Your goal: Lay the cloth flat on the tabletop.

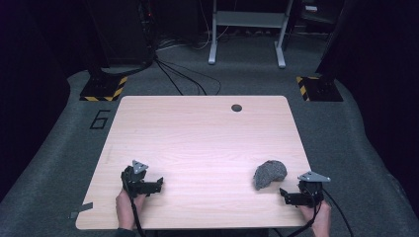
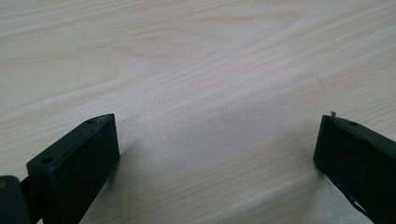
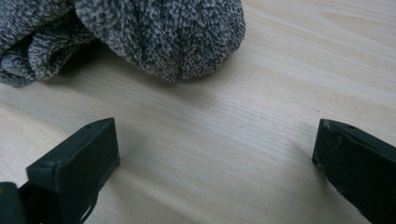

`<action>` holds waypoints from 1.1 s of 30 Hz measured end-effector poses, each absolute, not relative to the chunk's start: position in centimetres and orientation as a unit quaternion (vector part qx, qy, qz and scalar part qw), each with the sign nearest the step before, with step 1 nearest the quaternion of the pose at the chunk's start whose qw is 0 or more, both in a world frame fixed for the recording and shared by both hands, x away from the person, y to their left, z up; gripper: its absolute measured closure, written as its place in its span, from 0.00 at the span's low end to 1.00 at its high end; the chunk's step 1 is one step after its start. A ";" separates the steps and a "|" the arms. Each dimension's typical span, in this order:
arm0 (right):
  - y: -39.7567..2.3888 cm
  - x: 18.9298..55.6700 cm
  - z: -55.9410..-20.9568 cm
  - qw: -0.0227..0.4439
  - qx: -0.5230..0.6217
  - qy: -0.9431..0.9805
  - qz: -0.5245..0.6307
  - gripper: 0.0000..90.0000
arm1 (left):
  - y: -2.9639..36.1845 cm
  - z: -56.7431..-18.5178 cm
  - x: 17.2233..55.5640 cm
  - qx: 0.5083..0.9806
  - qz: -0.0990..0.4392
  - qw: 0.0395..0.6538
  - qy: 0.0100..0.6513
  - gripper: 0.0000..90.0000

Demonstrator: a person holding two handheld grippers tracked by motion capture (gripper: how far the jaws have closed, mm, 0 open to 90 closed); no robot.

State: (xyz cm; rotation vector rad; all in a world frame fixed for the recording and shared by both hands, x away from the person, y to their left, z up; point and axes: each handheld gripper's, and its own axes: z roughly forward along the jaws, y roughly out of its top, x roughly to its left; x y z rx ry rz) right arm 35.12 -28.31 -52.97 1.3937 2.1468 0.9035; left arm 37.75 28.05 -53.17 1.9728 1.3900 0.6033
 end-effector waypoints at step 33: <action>-26.8 34.5 -50.0 0.224 0.485 0.774 0.340 0.00 | 28.1 -53.1 37.7 0.751 0.228 0.317 0.532 0.00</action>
